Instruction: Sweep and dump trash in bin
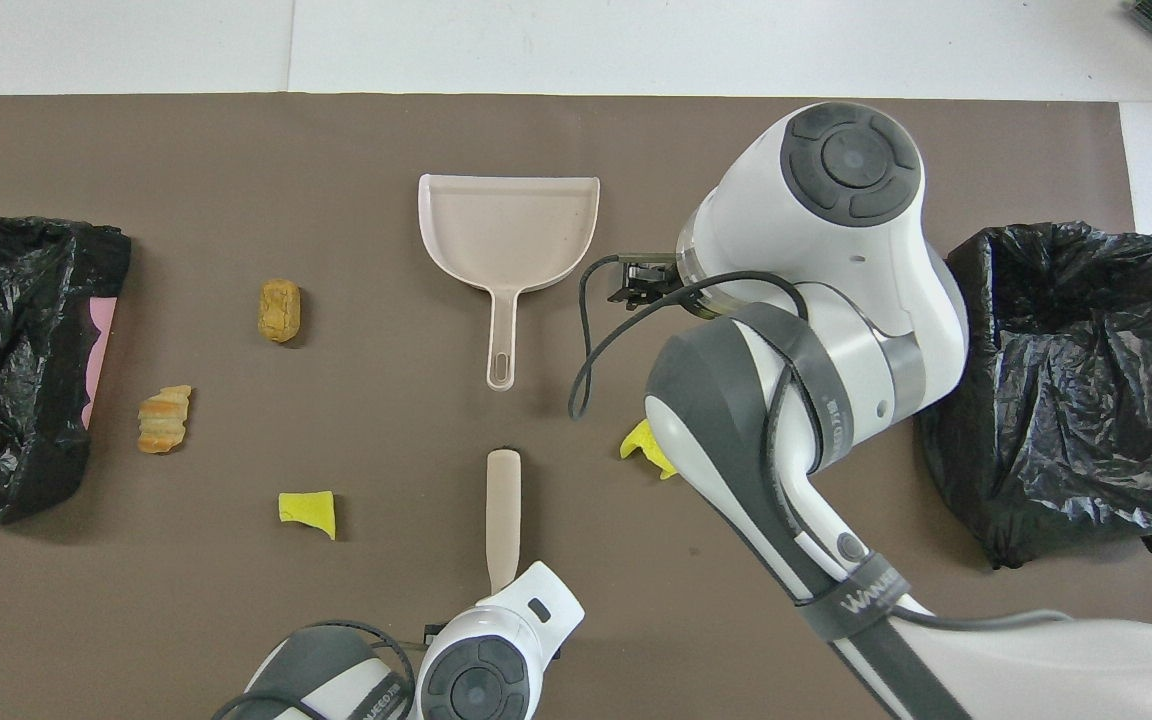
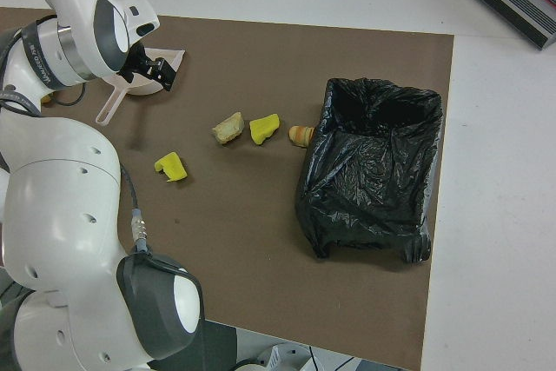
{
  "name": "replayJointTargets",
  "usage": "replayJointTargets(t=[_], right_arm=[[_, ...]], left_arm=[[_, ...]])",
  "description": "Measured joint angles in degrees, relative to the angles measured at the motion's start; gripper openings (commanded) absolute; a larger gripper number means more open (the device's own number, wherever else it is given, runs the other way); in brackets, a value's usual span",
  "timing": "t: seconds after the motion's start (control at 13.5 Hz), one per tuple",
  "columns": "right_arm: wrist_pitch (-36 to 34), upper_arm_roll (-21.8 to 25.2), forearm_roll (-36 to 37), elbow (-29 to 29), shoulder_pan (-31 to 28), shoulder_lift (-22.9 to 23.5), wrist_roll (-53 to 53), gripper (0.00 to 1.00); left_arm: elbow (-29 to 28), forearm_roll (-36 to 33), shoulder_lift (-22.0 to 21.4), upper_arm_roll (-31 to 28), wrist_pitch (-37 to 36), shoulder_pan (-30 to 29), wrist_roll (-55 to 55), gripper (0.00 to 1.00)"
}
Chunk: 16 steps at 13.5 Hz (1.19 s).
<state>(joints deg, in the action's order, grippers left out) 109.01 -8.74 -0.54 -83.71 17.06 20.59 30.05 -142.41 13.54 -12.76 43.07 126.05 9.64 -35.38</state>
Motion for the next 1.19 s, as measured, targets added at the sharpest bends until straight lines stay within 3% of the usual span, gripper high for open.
replayJointTargets(t=[0.44, 0.74, 0.96, 1.19], right_arm=[[5.23, -2.04, -0.02, 6.31, 2.38, 7.93, 6.54, 1.0], [7.03, -2.04, 2.75, 6.81, 6.06, 11.28, 12.6, 1.0], [7.67, -2.03, 4.9, 6.88, 8.26, 13.63, 15.73, 1.0], [9.72, -2.03, 8.74, 6.97, 10.62, 15.91, 19.04, 0.9]], left_arm=[[2.95, 0.28, -0.22, -3.82, -3.55, -0.73, 0.41, 0.0], [7.55, -5.5, -3.22, -17.99, -12.38, -1.27, 1.7, 0.0], [7.92, -11.76, -3.83, -23.64, -14.29, -2.74, 1.8, 0.0], [7.61, -17.21, -3.38, -30.98, -14.48, -3.53, 2.2, 0.0]])
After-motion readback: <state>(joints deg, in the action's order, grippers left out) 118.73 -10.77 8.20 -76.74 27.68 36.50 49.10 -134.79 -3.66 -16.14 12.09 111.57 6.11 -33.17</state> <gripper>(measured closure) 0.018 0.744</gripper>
